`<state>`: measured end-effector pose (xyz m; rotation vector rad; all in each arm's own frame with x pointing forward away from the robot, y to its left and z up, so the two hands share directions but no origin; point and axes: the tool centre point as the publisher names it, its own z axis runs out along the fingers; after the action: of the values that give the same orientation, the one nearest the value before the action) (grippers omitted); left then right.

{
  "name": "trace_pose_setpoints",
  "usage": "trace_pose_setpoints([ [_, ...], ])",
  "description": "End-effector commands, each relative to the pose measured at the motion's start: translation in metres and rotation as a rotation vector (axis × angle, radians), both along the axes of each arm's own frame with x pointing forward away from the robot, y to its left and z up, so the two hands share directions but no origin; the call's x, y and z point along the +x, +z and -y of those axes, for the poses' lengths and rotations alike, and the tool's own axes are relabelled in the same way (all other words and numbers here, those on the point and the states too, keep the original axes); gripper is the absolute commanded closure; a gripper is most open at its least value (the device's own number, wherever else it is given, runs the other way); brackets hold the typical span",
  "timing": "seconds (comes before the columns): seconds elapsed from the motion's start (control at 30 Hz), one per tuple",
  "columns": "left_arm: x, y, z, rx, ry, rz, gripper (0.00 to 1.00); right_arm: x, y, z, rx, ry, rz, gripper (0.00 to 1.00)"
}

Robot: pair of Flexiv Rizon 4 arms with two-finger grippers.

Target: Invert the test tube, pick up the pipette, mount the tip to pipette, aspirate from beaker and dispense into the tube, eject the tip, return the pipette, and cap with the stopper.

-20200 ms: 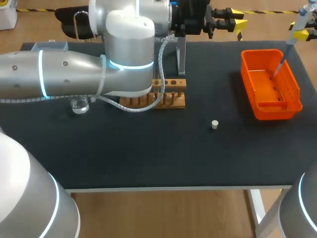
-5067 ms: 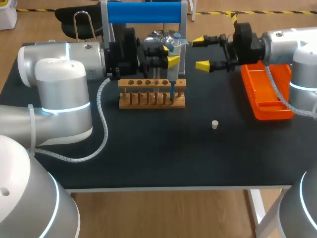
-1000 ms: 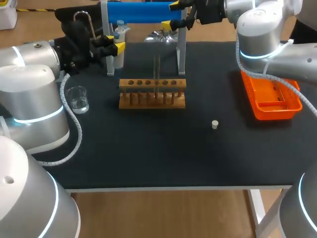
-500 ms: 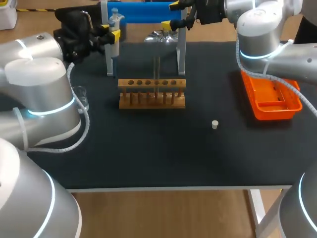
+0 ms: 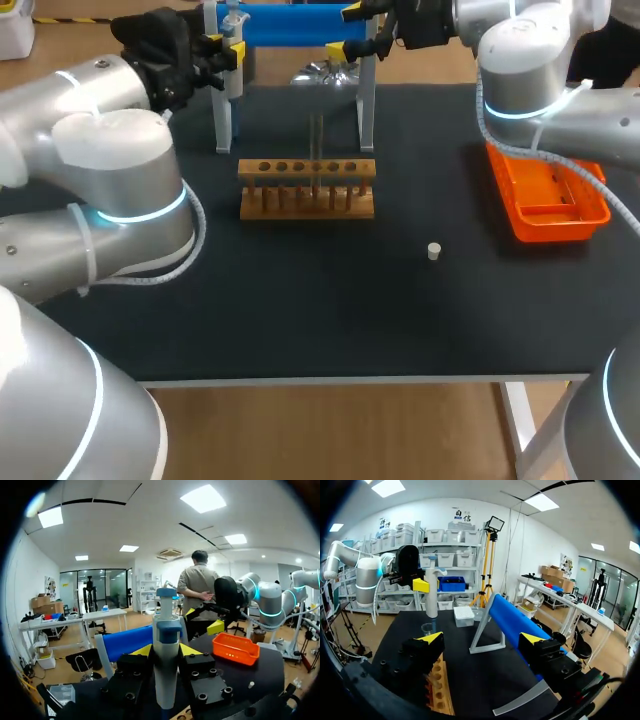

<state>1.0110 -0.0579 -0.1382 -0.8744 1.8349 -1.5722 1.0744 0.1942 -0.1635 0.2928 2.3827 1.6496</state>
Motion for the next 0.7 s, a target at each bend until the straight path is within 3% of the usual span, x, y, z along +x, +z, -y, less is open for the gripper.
trace_pose_setpoints([
  [0.03, 0.015, -0.007, 0.015, -0.006, 0.097, 0.018, 1.00, -0.001, 0.001, 0.001, -0.002, 0.001, -0.001, 0.00],
  [0.7, 0.048, -0.018, 0.017, 0.001, 0.282, 0.001, 1.00, -0.001, 0.001, 0.001, -0.002, 0.001, -0.001, 0.00],
])
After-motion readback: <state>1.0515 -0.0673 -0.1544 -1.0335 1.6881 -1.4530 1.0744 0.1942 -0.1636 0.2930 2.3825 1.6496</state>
